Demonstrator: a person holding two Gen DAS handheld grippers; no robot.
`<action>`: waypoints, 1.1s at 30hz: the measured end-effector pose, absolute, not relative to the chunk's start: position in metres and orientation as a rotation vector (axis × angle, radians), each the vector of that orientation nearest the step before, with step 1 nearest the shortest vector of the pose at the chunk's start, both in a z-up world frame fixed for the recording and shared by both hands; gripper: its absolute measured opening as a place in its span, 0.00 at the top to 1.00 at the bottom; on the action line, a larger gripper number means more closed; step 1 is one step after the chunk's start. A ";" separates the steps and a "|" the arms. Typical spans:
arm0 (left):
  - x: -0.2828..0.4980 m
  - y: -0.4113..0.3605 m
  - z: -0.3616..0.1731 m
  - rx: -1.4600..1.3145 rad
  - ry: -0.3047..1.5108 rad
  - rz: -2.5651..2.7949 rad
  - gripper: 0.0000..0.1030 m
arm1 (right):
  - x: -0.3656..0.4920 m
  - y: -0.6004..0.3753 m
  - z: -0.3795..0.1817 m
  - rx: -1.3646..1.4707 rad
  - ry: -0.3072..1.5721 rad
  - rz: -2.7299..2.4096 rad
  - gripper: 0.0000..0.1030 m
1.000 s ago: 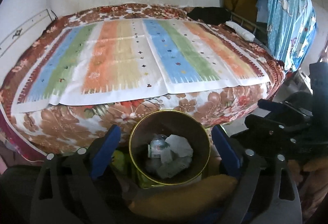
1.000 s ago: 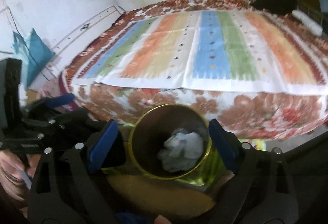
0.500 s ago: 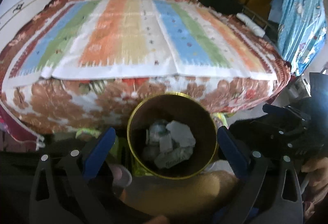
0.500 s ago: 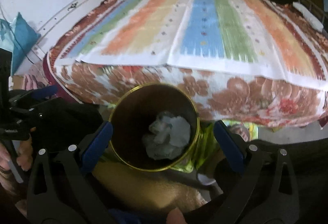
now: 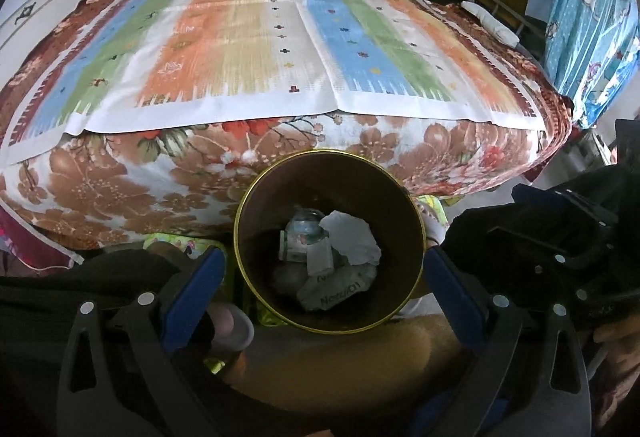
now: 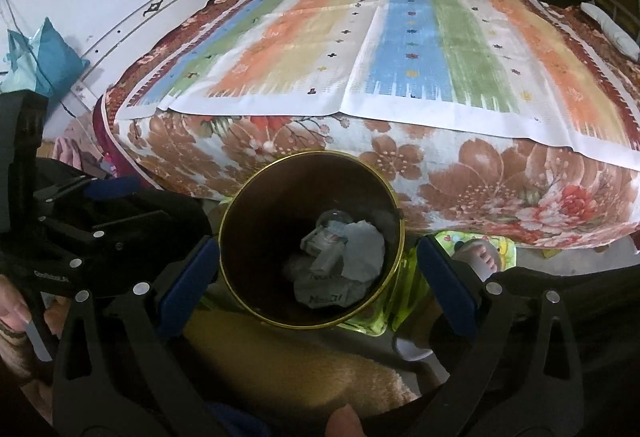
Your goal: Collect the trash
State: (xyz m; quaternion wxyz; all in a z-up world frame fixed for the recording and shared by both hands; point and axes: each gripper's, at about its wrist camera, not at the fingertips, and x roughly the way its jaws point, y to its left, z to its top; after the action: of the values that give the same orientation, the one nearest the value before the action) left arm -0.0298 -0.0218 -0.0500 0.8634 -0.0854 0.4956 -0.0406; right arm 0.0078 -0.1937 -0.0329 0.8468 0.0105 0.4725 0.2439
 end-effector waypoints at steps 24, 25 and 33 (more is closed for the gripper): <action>-0.028 -0.021 -0.048 -0.189 1.027 -0.086 0.06 | 0.011 -0.195 -0.037 0.049 1.030 0.527 0.08; -0.028 -0.021 -0.048 -0.190 1.027 -0.086 0.06 | 0.011 -0.195 -0.037 0.049 1.030 0.528 0.08; -0.028 -0.021 -0.048 -0.186 1.028 -0.081 0.06 | 0.010 -0.195 -0.038 0.039 1.027 0.528 0.08</action>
State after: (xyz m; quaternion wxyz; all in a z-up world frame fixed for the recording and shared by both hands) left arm -0.0280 -0.0209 -0.0480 0.8659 -0.0890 0.4907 -0.0389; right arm 0.0104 -0.1946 -0.0380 0.8376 0.0183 0.4856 0.2495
